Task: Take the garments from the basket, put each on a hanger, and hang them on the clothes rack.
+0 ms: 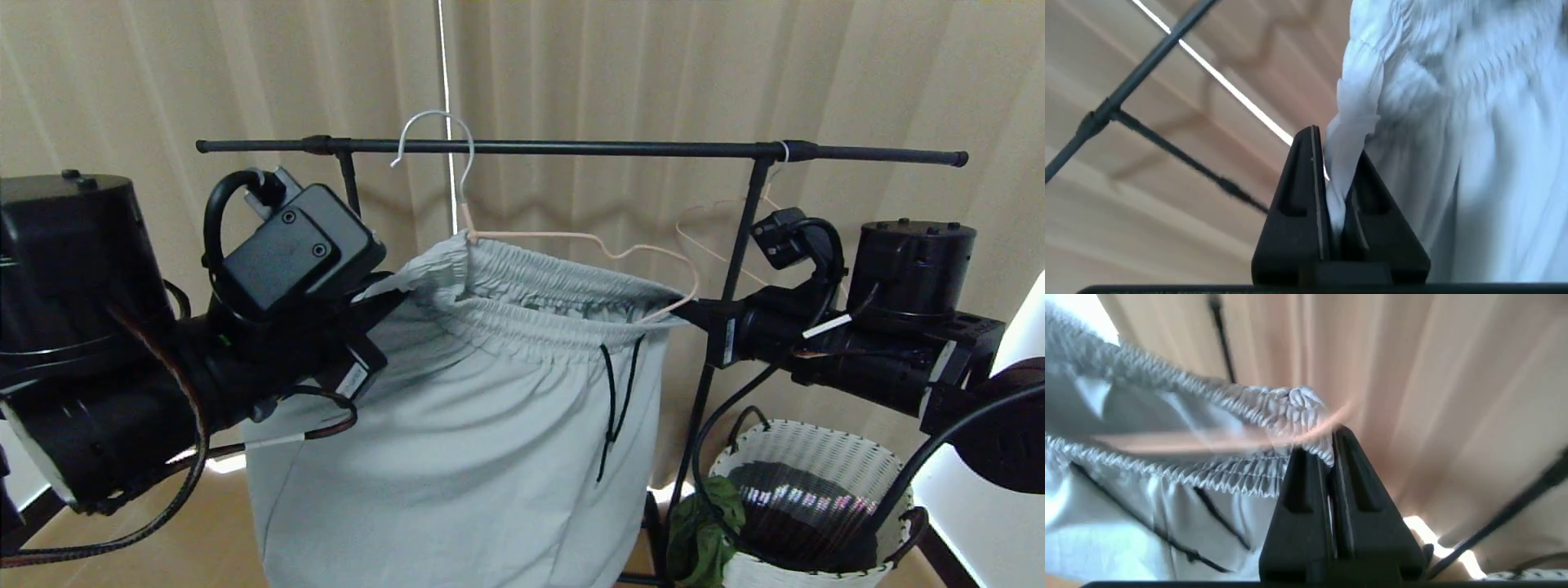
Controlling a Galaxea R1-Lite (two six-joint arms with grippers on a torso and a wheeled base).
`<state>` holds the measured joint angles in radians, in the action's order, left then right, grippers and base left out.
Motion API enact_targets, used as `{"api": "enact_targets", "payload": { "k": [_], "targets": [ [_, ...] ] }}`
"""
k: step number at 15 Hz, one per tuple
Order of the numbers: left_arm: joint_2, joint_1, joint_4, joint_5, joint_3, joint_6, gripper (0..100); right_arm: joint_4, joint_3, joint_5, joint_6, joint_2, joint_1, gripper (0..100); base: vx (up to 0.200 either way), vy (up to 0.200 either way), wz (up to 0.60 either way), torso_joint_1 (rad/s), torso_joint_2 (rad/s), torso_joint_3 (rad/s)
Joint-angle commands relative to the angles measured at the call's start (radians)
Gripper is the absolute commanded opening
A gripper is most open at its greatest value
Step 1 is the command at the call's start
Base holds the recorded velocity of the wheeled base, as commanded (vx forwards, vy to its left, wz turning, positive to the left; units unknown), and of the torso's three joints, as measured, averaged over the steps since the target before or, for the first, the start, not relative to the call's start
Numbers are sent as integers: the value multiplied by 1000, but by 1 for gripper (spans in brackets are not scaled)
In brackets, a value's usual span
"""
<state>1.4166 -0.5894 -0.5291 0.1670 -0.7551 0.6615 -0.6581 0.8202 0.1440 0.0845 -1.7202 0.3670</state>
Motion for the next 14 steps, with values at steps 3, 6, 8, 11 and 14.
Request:
{"api": "enact_targets", "payload": {
  "k": [3, 6, 8, 11, 14],
  "targets": [
    [-44, 80, 0, -1, 79, 130, 0, -2, 13, -1, 0, -24, -22, 0, 0, 0, 0, 0, 0, 0],
    [-53, 83, 0, -3, 131, 152, 0, 0, 16, -1, 0, -27, -22, 0, 0, 0, 0, 0, 0, 0],
    [-56, 82, 1, -4, 160, 156, 0, 8, 13, -1, -2, -24, -20, 0, 0, 0, 0, 0, 0, 0],
    [-50, 83, 1, 8, 157, 161, 0, 12, 2, 0, -3, -2, 16, 0, 0, 0, 0, 0, 0, 0],
    [-25, 91, 0, 120, 135, 124, 0, 38, -3, 0, -9, 62, 127, 0, 0, 0, 0, 0, 0, 0]
  ]
}}
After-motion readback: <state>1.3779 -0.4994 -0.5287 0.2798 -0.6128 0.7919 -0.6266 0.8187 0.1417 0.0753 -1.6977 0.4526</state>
